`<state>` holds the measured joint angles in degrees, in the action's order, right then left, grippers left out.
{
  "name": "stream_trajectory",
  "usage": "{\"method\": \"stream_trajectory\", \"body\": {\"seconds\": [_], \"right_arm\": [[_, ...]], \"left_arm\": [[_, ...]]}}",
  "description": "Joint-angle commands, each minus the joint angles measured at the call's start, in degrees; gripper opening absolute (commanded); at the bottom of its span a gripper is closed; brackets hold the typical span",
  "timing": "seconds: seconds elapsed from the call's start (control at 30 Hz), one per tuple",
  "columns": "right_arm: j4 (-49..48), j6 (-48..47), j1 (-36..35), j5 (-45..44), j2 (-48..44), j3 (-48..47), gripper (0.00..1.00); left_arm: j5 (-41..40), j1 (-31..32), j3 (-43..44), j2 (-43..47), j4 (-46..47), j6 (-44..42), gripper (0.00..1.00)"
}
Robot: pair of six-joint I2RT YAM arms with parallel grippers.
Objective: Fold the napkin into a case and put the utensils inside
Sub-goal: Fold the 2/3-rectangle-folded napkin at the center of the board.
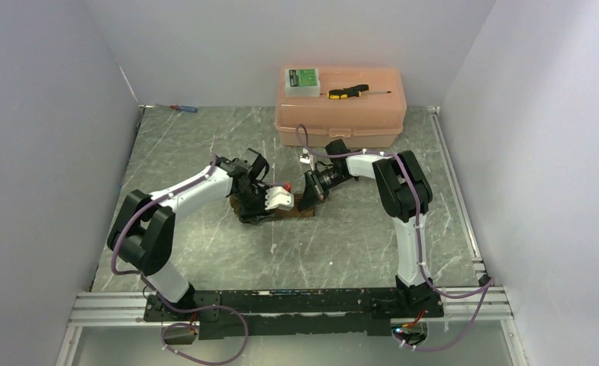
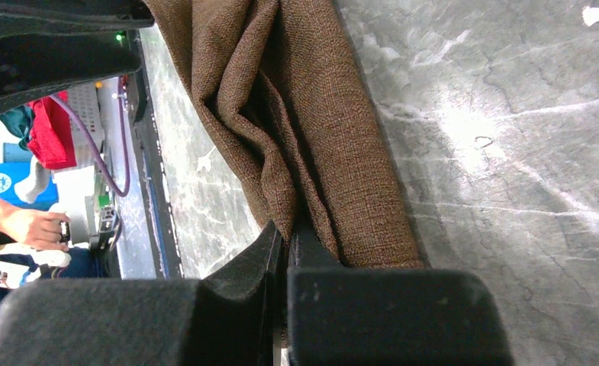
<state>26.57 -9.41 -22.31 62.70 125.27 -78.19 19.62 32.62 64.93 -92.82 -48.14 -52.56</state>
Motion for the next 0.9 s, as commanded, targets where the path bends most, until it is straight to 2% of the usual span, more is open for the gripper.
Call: {"method": "stream_trajectory", "body": {"seconds": [0.0, 0.13, 0.3, 0.53, 0.87], "right_arm": [[-3.2, -0.3, 0.3, -0.2, -1.2, 1.1, 0.00], [-3.3, -0.5, 0.3, 0.0, -1.4, 1.6, 0.00], [-3.4, -0.6, 0.3, 0.3, -1.8, 1.9, 0.00], [-3.0, -1.1, 0.3, 0.1, -1.8, 2.3, 0.00], [-2.5, -1.3, 0.3, -0.1, -2.1, 2.3, 0.00]], "left_arm": [[-1.8, -0.5, 1.0, -1.5, 3.7, 0.9, 0.46], [-1.0, -0.5, 1.6, -3.2, 2.7, 0.0, 0.35], [-3.3, -0.8, 1.7, -3.8, 4.4, 0.2, 0.04], [-7.1, -1.0, 3.0, -2.7, 7.4, 2.1, 0.03], [-2.7, -1.3, 4.5, -2.7, 3.1, 0.8, 0.03]]}}
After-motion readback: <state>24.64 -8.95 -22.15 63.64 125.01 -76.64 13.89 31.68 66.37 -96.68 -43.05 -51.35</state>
